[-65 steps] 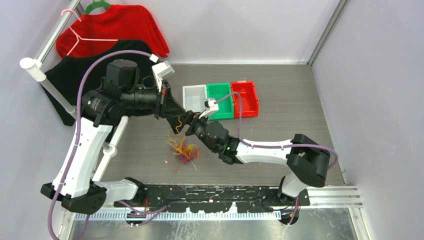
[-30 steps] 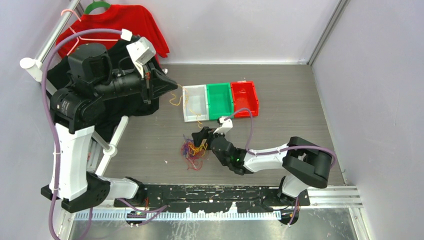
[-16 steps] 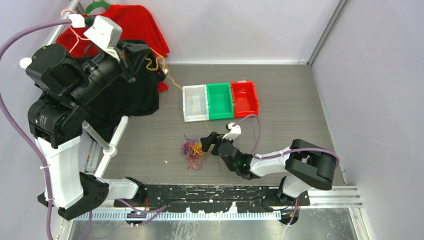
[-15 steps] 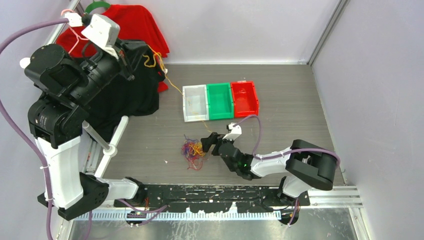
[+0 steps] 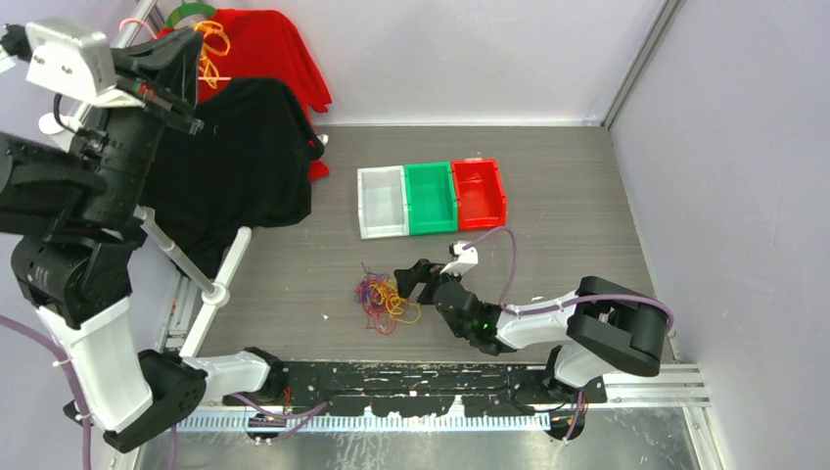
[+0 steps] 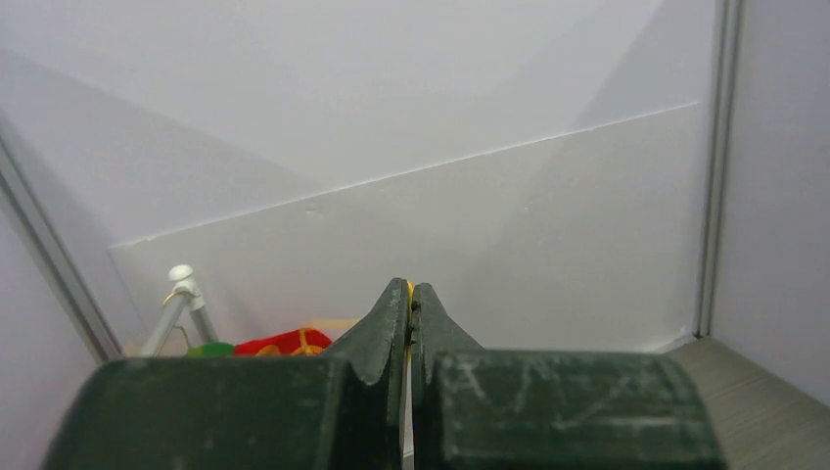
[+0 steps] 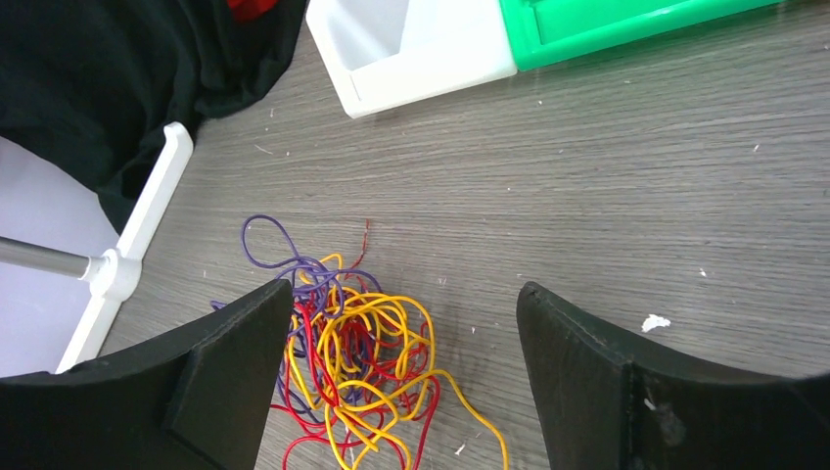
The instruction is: Untangle the cables
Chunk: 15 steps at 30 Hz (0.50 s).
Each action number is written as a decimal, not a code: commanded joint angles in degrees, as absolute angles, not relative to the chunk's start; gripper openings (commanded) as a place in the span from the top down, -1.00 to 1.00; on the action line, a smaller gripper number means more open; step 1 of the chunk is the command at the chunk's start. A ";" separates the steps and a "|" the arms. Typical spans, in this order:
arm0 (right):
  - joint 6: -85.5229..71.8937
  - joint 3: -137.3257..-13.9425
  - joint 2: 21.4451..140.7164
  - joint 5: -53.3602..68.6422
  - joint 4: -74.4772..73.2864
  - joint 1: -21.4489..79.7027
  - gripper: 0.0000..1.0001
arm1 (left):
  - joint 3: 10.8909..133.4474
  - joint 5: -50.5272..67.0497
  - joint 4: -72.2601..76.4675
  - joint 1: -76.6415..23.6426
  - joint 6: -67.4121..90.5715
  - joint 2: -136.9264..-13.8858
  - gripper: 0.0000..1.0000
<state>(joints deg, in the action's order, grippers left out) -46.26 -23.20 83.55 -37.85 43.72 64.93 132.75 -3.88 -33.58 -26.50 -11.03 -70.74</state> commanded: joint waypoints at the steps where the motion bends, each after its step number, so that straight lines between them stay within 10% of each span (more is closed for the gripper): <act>1: -45.22 -23.63 82.39 -38.82 47.83 65.20 -0.81 | 132.04 3.44 -34.82 -26.59 -8.29 -69.27 1.00; 15: -17.99 -51.62 57.20 -5.30 10.89 64.95 -1.00 | 112.66 27.34 -47.02 -26.58 1.15 -62.11 1.00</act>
<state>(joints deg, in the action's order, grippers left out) -28.01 -41.28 61.52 -20.12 22.39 64.88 117.05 18.37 -45.54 -26.52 -2.87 -63.88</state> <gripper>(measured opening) 0.997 0.008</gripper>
